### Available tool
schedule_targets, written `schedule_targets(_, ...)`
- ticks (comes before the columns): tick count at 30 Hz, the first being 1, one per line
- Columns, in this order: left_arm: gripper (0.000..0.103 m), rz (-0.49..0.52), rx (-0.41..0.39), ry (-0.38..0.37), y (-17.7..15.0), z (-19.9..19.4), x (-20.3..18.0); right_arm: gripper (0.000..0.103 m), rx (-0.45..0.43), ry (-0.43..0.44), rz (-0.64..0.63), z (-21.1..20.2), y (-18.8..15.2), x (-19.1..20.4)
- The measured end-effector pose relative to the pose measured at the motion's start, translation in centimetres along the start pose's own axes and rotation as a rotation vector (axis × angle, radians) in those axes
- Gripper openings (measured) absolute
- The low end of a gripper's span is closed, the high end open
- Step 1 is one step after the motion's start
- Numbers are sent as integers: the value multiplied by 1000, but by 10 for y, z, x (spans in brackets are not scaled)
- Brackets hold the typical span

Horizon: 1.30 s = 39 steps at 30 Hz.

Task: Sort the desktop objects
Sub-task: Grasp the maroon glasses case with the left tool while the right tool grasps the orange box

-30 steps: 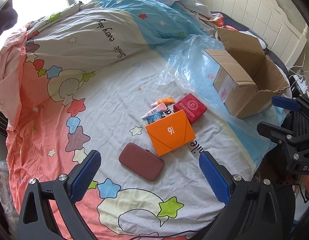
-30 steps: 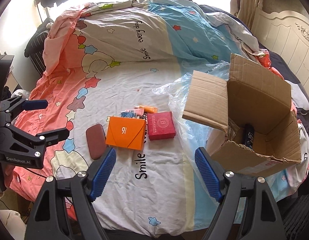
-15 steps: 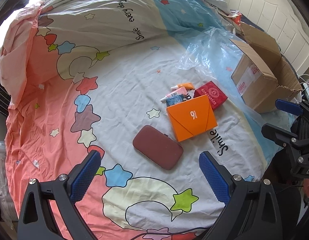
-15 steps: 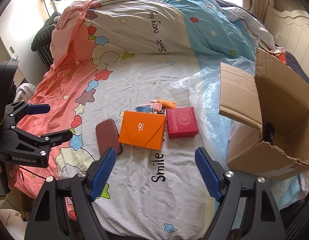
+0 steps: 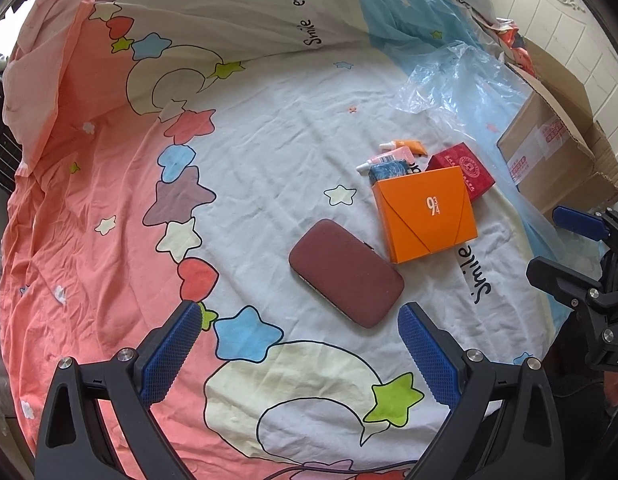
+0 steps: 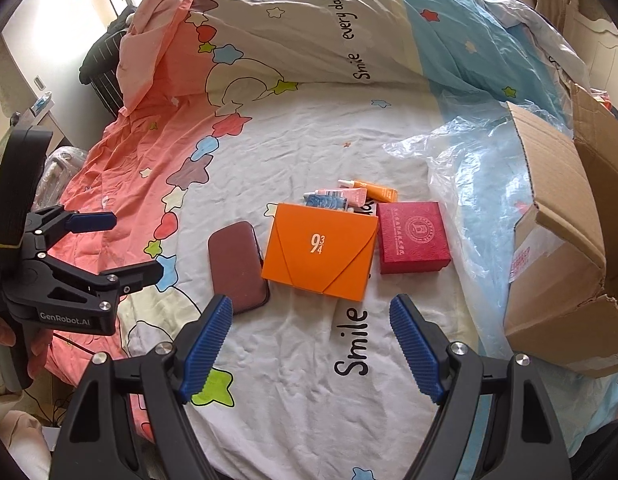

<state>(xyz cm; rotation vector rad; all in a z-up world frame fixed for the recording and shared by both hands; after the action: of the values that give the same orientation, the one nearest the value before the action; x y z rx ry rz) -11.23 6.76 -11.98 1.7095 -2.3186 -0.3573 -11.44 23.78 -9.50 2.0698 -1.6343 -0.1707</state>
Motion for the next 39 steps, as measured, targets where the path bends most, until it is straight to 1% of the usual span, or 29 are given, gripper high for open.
schedule_targets(8,101,-3,38,-8,-5,32,-5,79,37,40,0,30,0,-11)
schedule_targets(15,101,13,55,10,-4,56,-12,79,58,64,8,52,3,-22)
schedule_targets(22,101,2,58,-18,2,76,-17,80,74,83,4,70,6,-31)
schedule_targets(26,101,-2,44,-32,6,83,-18,80,77,103,5,76,7,-36)
schedule_targets(29,101,-11,36,-59,6,87,-19,80,77,132,4,80,8,-37)
schedule_targets(34,101,-50,29,-106,5,95,-17,80,84,139,-9,91,10,-40)
schedule_targets(39,101,-45,39,-108,4,105,-17,80,102,154,-6,101,7,-44)
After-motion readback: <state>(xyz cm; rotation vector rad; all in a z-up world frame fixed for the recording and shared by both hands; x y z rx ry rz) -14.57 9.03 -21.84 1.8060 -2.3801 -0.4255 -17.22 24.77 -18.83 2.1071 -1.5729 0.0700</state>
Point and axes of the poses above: each gripper's, at about its wrist camera, not at the fingertips, and z roughly the way its jaws point, x to its left, y to its top, the point moved 5 cm from there along z, roughly the way its jaws point, and after that the axes turned 6 degrees about z, right-handed, at the moved point
